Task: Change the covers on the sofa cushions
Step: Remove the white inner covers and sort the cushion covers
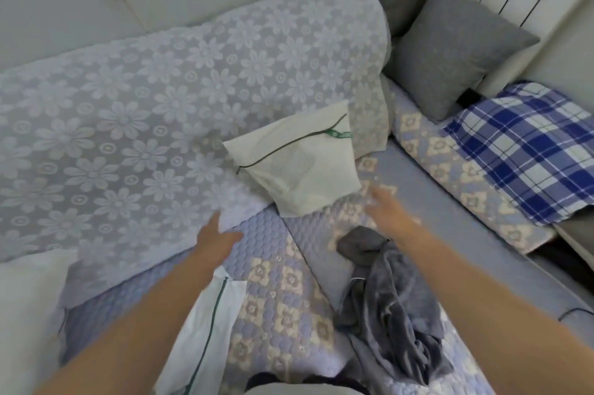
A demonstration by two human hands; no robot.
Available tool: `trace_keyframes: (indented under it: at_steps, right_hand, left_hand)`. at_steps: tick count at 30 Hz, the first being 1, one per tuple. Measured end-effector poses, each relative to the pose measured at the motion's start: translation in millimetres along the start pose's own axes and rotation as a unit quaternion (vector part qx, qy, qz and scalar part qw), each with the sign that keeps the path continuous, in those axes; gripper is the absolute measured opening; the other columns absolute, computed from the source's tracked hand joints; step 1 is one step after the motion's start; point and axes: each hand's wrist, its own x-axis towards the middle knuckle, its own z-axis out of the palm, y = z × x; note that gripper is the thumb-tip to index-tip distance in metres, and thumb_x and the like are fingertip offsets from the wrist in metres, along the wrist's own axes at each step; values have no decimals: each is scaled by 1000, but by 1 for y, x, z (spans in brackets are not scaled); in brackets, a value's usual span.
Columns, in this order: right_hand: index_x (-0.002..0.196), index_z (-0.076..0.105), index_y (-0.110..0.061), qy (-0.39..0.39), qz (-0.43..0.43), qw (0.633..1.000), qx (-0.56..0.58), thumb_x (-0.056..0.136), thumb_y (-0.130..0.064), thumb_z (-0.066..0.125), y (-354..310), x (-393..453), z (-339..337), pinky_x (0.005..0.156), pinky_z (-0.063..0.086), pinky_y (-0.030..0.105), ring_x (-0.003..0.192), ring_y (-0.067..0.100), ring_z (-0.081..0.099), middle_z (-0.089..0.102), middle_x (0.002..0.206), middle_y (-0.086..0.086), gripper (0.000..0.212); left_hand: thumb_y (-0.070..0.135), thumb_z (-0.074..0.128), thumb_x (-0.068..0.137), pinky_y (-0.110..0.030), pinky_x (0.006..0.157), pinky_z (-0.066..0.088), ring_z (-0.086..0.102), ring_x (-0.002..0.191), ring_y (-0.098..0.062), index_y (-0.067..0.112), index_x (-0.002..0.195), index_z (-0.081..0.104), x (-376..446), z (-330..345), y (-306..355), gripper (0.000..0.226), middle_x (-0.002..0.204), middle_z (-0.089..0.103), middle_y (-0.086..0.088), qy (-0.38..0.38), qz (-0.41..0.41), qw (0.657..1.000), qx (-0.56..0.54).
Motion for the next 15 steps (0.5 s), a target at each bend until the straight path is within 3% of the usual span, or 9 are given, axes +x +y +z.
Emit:
trace_keyframes:
  at_steps: [2, 4, 6, 8, 10, 12, 15]
  right_hand:
    - [103, 60, -12, -59, 92, 991, -81, 88, -32, 64, 78, -18, 1, 76, 51, 28, 93, 19, 60, 57, 100, 3, 25]
    - [109, 59, -15, -144, 195, 958, -153, 97, -25, 58, 157, -35, -4, 60, 43, 21, 79, 17, 57, 59, 99, 7, 15]
    - [131, 60, -11, -169, 226, 937, -204, 99, -18, 55, 221, -46, -5, 76, 42, 21, 90, 13, 51, 62, 123, 13, 33]
    - [137, 58, -14, -196, 230, 928, -217, 98, -19, 55, 262, -54, 3, 97, 39, 28, 109, 16, 50, 55, 141, 12, 40]
    - [133, 63, -21, -206, 234, 921, -236, 97, -22, 54, 282, -58, 9, 106, 36, 31, 129, 26, 48, 51, 144, 10, 36]
    - [128, 66, -27, -209, 222, 916, -262, 97, -27, 53, 289, -53, 13, 110, 33, 35, 136, 29, 41, 48, 144, 7, 34]
    - [129, 65, -30, -233, 191, 907, -293, 97, -33, 50, 301, -37, 18, 118, 27, 41, 142, 30, 32, 43, 150, 4, 36]
  left_hand:
    - [14, 67, 96, -41, 109, 38, 43, 139, -30, 17, 156, 34, -28, 30, -56, 68, 157, 38, -9, -48, -92, 994, 40]
    - [15, 67, 94, -39, 96, 43, 57, 113, -30, 12, 135, 56, -59, 62, -97, 42, 132, 57, -11, -69, -193, 976, 67]
    - [15, 69, 88, -37, 82, 44, 55, 84, -25, 10, 105, 63, -83, 87, -118, 18, 101, 60, -13, -70, -248, 962, 87]
    - [11, 64, 94, -32, 74, 46, 54, 77, -22, 10, 108, 64, -97, 105, -130, 14, 101, 61, -12, -67, -268, 952, 133]
    - [13, 61, 97, -28, 72, 45, 59, 83, -21, 11, 117, 66, -103, 116, -137, 21, 107, 65, -10, -72, -262, 946, 176]
    - [18, 62, 97, -29, 81, 47, 62, 99, -22, 14, 121, 68, -104, 126, -140, 25, 115, 67, -7, -71, -247, 942, 214]
    - [17, 61, 97, -28, 78, 43, 61, 98, -19, 15, 118, 68, -106, 139, -134, 22, 113, 68, -5, -50, -226, 947, 223]
